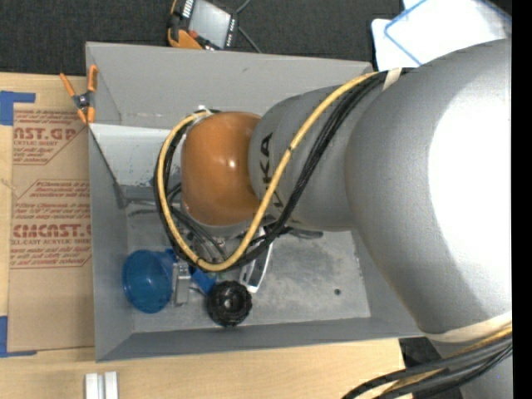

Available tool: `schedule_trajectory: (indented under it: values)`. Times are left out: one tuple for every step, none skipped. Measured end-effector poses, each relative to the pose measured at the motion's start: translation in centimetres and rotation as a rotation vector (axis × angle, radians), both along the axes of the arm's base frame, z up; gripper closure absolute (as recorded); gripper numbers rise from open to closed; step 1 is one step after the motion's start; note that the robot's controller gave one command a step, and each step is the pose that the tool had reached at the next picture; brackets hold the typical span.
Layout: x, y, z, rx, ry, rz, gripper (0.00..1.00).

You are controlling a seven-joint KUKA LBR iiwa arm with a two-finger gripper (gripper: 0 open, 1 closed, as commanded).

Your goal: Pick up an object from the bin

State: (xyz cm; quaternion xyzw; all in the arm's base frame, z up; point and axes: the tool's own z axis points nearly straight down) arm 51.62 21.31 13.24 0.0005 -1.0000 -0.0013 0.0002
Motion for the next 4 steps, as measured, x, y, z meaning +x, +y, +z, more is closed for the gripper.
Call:
schedule_trajectory:
  values:
    - [0.0, 0.0, 0.0, 0.000, 0.000, 0.000, 0.00]
    - [-1.1, -0.9, -5.5, 0.001, -0.003, 0.196, 0.00]
    - [-1.2, -1.0, -6.8, 0.000, 0.000, 0.216, 0.00]
    - [2.5, -3.7, -6.2, 0.002, -0.004, 0.336, 1.00]
